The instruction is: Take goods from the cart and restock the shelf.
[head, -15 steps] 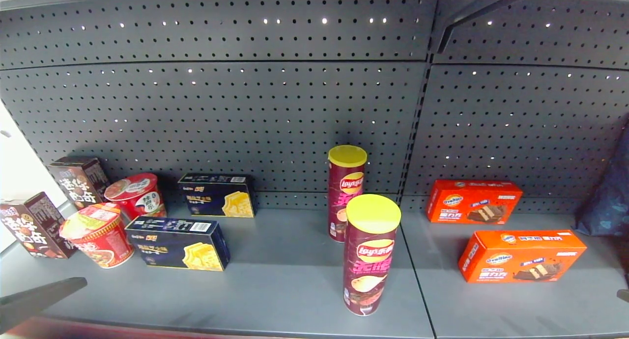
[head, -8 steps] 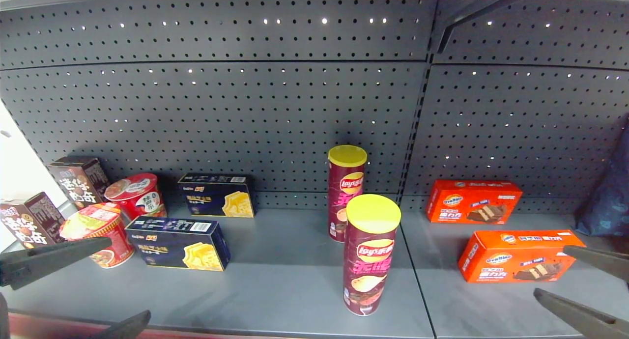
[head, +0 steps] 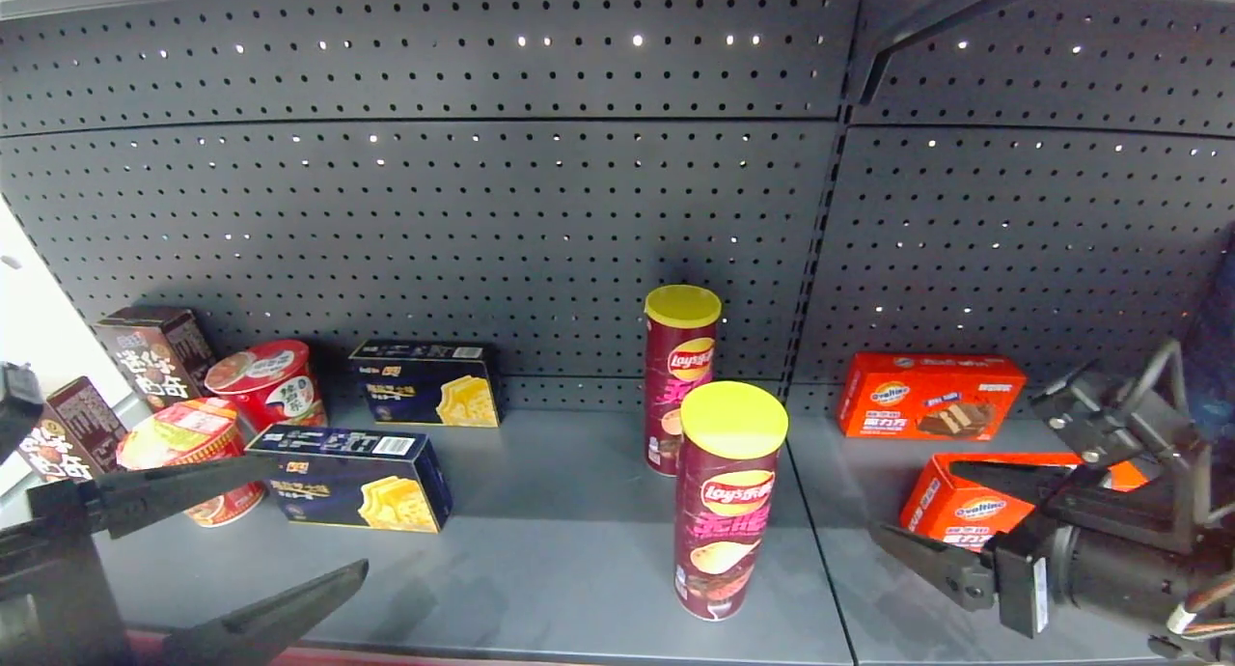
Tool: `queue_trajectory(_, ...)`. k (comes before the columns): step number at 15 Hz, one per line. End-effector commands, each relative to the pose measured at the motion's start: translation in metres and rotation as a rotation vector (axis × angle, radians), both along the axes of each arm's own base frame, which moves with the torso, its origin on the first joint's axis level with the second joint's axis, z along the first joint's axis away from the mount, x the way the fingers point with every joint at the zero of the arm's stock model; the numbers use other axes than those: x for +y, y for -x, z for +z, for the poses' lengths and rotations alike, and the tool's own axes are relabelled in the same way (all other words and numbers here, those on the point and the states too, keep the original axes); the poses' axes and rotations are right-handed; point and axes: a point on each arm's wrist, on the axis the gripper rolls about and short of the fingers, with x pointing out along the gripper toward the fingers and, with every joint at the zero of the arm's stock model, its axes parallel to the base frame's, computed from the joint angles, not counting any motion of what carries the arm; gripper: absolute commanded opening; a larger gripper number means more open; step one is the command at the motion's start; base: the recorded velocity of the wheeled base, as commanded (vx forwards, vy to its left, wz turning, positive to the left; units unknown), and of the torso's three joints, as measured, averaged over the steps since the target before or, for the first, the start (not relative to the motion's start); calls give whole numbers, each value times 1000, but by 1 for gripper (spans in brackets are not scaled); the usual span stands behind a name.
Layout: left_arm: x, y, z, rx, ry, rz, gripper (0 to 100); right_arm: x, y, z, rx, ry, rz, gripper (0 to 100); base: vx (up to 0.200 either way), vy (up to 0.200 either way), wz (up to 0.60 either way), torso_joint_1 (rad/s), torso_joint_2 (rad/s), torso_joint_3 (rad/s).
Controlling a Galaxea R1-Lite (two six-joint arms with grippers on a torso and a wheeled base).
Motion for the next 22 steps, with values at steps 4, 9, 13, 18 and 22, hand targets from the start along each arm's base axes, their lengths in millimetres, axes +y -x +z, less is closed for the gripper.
queue_trajectory(4, -12, -37, -12, 59, -54, 79, 100, 24, -29, -33, 133, 90, -36, 100, 0, 0, 0, 0, 0, 0)
queue_trajectory(9, -10, -46, -15, 75, -77, 133, 100, 44, -34, -40, 153, 117, 5, 100, 0, 0, 0, 0, 0, 0)
queue_trajectory(13, -5, -49, -11, 59, -72, 166, 100, 59, -46, -47, 160, 127, 16, 100, 0, 0, 0, 0, 0, 0)
queue_trajectory(18, -5, -49, -12, 63, -73, 167, 100, 60, -50, -52, 170, 133, 10, 100, 0, 0, 0, 0, 0, 0)
queue_trajectory(22, -5, -48, -12, 65, -73, 166, 100, 63, -53, -54, 174, 137, 14, 100, 0, 0, 0, 0, 0, 0)
